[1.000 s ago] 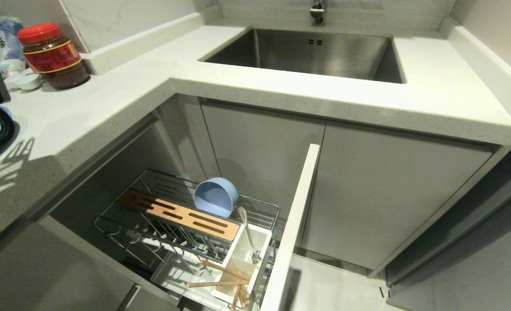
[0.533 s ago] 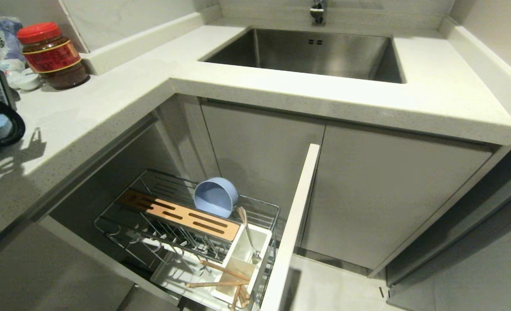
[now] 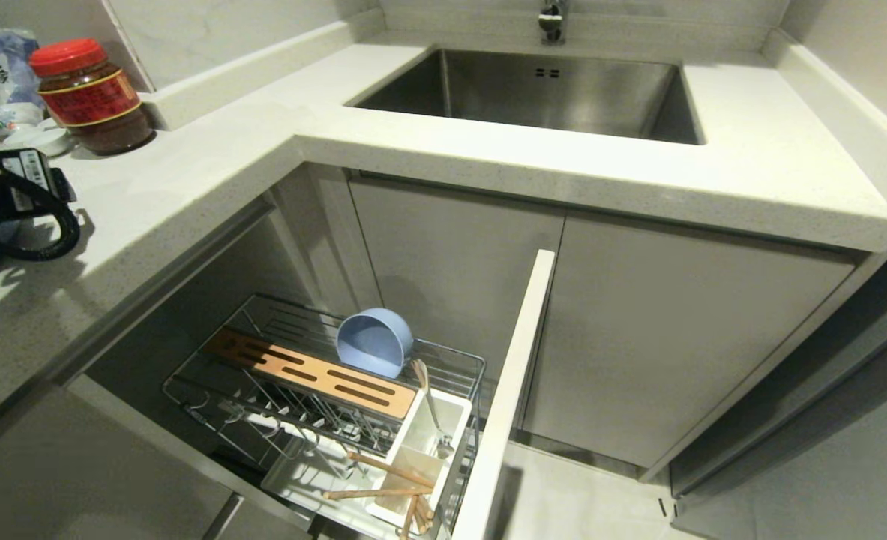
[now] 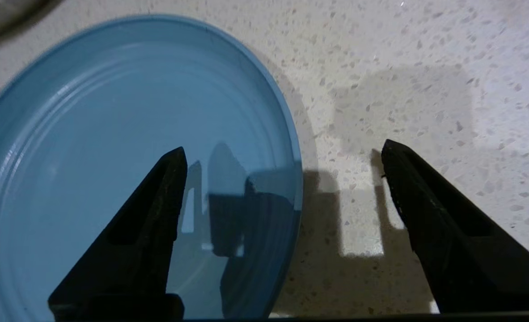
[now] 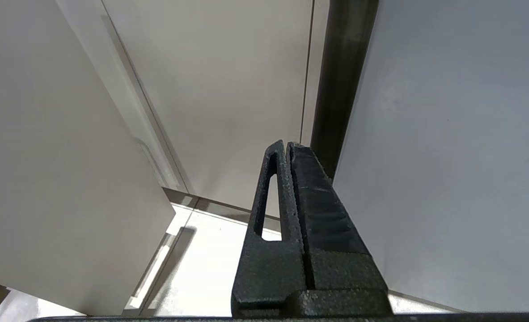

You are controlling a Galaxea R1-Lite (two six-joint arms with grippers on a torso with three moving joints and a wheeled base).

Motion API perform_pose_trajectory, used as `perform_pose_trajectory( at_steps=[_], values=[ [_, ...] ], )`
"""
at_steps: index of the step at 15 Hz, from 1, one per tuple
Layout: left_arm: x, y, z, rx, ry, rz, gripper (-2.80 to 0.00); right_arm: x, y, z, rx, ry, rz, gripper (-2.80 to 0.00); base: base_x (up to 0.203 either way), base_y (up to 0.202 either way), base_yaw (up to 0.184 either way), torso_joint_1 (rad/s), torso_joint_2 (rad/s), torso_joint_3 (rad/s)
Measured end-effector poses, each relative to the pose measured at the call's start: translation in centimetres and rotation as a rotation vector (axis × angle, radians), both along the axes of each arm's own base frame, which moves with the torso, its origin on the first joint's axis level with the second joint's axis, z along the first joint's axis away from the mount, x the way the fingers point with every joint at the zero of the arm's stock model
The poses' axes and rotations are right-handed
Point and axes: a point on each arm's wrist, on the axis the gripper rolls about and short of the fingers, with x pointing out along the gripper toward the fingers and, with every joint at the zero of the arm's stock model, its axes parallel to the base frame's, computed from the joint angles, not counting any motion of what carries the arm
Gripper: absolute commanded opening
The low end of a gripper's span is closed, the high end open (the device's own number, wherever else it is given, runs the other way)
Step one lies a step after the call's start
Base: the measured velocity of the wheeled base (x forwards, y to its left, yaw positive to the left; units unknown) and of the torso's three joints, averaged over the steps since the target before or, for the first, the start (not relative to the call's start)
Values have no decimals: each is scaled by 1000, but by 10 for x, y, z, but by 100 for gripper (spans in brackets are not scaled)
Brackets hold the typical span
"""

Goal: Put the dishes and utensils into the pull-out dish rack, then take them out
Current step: Pick up the plate and place it in the cupboard

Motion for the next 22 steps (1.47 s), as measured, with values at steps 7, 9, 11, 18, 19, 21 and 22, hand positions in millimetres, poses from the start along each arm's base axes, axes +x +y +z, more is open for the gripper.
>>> perform_pose_trajectory(
  at_steps=[7,9,11,18,19,21,22],
  values=[
    [12,12,-1,-15,11,29,0,0,0,0,0,0,0,-280,0,0,0,0,0,0],
    [15,13,-2,-15,19,31,0,0,0,0,0,0,0,-280,0,0,0,0,0,0],
    [17,13,-3,-15,23,32,-280,0,0,0,0,0,0,-280,0,0,0,0,0,0],
    [18,13,-5,-17,31,31,-280,0,0,0,0,0,0,-280,0,0,0,0,0,0],
    [18,12,-5,-18,30,30,-280,0,0,0,0,0,0,-280,0,0,0,0,0,0],
    [18,12,-4,-20,23,32,-280,0,0,0,0,-1,1,-280,0,0,0,0,0,0],
    [17,12,-4,-21,23,31,-280,0,0,0,0,-1,0,-280,0,0,0,0,0,0]
  ],
)
